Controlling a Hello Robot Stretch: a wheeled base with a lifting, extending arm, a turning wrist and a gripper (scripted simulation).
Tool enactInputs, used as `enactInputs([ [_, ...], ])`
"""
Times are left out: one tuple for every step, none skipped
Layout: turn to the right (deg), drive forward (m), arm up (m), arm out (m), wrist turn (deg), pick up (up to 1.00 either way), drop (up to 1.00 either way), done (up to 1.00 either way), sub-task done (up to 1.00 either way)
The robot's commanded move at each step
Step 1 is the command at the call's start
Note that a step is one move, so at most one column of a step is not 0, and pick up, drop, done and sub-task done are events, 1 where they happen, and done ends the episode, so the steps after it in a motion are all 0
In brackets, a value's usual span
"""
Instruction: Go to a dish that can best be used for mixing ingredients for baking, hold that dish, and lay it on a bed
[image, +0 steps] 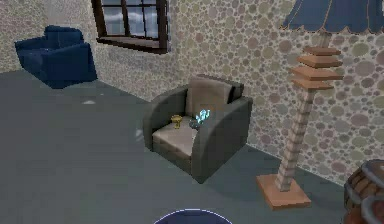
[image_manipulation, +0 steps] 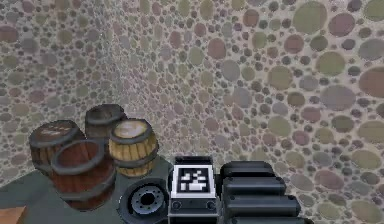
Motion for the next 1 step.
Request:
enactInputs([
  [-9.0, 0.00, 0.00, 0.00, 0.0, 0.00, 0.00, 0.00, 0.00],
])
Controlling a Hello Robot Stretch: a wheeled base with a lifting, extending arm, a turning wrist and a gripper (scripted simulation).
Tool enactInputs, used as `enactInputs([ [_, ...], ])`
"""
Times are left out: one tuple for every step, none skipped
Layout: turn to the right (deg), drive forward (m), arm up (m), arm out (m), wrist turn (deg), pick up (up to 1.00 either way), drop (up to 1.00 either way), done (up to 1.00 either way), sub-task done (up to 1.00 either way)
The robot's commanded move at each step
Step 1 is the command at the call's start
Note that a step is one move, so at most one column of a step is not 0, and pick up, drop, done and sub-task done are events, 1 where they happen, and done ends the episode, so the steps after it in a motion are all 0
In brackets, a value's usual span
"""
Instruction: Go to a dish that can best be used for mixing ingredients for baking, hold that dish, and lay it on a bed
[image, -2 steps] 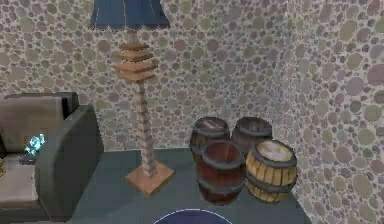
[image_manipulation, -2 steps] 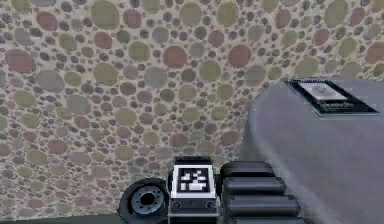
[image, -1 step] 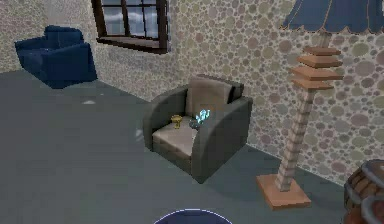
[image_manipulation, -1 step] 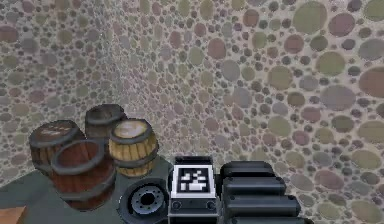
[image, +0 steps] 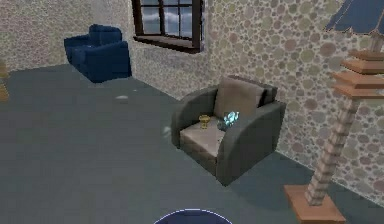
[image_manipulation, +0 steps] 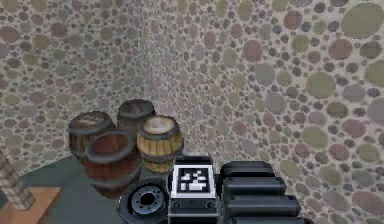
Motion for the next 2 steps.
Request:
enactInputs([
  [0.0, 0.10, 0.00, 0.00, 0.0, 0.00, 0.00, 0.00, 0.00],
  [-36.0, 0.00, 0.00, 0.00, 0.0, 0.00, 0.00, 0.00, 0.00],
])
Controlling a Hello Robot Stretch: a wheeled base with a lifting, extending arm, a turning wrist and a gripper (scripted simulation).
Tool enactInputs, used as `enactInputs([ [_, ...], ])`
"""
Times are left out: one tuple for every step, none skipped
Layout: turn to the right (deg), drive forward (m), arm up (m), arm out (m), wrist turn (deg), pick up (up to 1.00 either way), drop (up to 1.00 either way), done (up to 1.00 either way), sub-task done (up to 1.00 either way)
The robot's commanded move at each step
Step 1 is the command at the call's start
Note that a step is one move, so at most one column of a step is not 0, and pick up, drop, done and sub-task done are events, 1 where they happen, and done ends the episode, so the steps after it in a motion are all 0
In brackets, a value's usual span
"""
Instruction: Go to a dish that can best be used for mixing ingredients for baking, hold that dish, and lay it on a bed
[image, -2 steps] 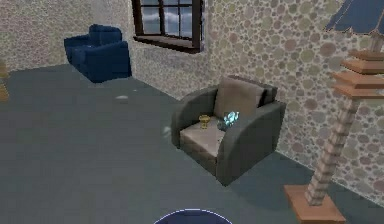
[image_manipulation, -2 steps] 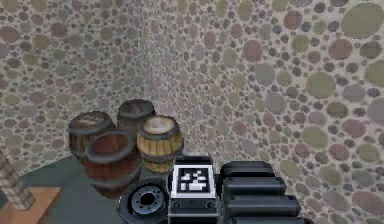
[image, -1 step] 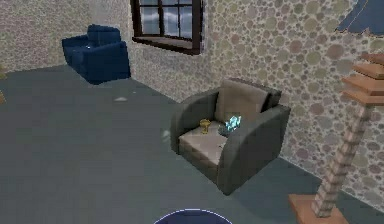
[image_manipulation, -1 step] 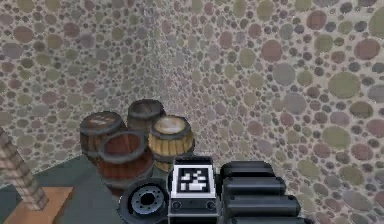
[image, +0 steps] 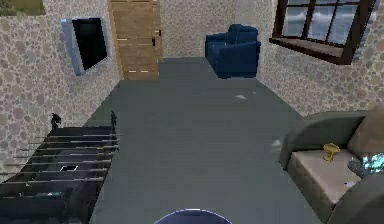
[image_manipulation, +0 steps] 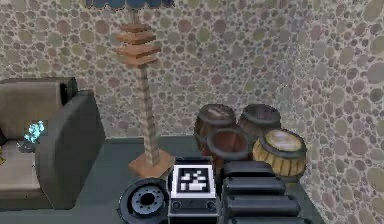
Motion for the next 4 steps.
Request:
enactInputs([
  [0.0, 1.00, 0.00, 0.00, 0.0, 0.00, 0.00, 0.00, 0.00],
  [0.0, 0.85, 0.00, 0.00, 0.0, 0.00, 0.00, 0.00, 0.00],
  [0.0, 1.00, 0.00, 0.00, 0.0, 0.00, 0.00, 0.00, 0.00],
  [0.0, 1.00, 0.00, 0.00, 0.0, 0.00, 0.00, 0.00, 0.00],
])
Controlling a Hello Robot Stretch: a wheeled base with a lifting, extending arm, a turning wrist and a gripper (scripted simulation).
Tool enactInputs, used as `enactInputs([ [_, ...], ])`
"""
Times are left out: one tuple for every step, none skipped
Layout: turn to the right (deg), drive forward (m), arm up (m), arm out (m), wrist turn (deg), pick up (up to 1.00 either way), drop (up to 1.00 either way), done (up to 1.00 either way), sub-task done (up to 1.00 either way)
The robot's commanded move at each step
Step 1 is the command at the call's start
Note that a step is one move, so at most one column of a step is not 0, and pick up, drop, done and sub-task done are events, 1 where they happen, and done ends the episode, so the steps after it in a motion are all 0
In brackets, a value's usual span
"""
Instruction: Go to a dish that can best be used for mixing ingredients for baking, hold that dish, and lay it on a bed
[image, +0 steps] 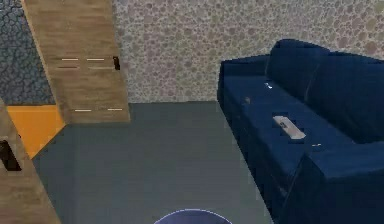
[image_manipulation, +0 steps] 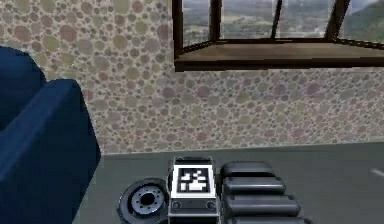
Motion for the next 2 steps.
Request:
enactInputs([
  [-6.0, 0.00, 0.00, 0.00, 0.0, 0.00, 0.00, 0.00, 0.00],
  [0.0, 0.40, 0.00, 0.00, 0.0, 0.00, 0.00, 0.00, 0.00],
])
